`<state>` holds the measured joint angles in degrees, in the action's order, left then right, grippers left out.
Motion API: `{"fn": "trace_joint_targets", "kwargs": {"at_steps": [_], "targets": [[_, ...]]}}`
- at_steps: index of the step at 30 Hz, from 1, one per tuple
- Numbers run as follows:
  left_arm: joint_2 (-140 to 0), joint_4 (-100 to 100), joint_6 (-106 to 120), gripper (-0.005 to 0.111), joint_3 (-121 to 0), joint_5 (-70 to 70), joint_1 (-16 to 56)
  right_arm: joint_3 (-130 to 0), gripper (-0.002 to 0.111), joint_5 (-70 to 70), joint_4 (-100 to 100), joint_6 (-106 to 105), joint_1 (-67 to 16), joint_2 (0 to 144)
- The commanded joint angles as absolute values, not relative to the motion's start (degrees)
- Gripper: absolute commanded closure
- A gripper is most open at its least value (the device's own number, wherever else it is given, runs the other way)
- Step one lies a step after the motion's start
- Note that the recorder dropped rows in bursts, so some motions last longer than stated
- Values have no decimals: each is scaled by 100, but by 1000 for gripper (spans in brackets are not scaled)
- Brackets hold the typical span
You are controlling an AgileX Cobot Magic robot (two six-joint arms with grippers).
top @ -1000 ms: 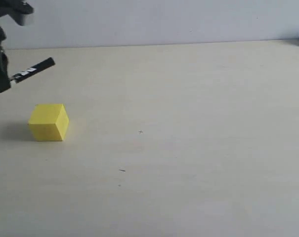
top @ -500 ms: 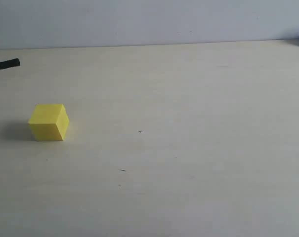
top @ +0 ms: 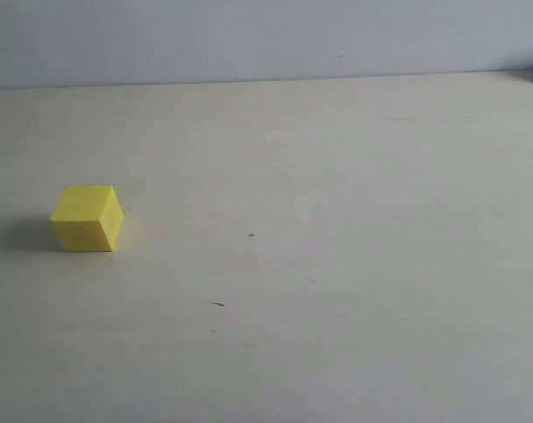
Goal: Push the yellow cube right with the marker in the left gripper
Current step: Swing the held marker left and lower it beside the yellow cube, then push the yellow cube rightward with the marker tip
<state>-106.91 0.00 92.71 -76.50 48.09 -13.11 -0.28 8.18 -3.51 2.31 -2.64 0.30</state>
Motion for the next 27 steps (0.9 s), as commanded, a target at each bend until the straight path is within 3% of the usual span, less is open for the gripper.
{"fn": "trace_joint_targets", "kwargs": {"at_steps": [1, 27], "targets": [[-10762, 0, 9387, 107, -7644, 5025, -1303, 0, 108, 770, -349, 222, -269, 0], [-11061, -57, 9867, 107, -7216, 4790, -854, 0, 108, 770, -349, 222, -269, 0]]}}
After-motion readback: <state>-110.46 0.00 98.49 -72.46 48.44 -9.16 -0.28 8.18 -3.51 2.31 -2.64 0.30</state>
